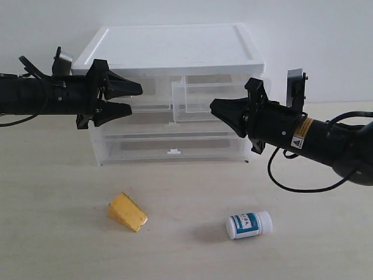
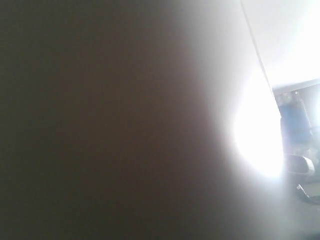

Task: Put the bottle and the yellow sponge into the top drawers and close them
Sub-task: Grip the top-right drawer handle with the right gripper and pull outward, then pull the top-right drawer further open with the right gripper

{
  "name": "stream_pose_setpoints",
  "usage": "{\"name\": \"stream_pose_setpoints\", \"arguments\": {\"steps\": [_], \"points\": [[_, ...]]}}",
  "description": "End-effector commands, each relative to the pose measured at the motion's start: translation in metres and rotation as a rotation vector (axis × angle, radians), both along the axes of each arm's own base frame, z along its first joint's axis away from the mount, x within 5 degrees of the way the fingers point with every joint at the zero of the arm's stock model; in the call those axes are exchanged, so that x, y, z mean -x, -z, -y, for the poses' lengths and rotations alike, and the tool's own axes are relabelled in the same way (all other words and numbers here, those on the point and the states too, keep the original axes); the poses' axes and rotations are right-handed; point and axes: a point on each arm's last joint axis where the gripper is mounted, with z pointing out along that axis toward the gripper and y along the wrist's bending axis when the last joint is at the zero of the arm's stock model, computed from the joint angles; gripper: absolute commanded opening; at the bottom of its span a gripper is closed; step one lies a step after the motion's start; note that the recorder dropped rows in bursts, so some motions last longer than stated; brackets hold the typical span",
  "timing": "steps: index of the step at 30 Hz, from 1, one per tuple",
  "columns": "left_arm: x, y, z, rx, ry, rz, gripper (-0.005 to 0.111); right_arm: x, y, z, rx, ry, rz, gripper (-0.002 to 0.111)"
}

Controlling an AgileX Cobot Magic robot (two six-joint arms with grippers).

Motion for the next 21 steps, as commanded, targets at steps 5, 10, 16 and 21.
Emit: {"name": "stream_pose_setpoints", "arguments": {"steps": [5, 10, 16, 21], "points": [[-0.011, 0.002, -0.007, -0.036, -0.093, 0.024, 0.061, 0.036, -0.011, 0.008, 0.028, -0.033, 0.038, 0.000], [-0.011, 0.002, -0.006, -0.031, -0.086, 0.025, 0.061, 0.053, -0.016, 0.011, 0.038, -0.040, 0.037, 0.000], [-0.010, 0.001, -0.005, -0.022, -0.075, 0.026, 0.061, 0.062, -0.023, 0.014, 0.022, -0.017, 0.037, 0.000], [-0.010, 0.001, -0.005, -0.022, -0.075, 0.026, 0.061, 0.052, -0.022, 0.014, 0.055, 0.010, -0.053, 0.015]]}}
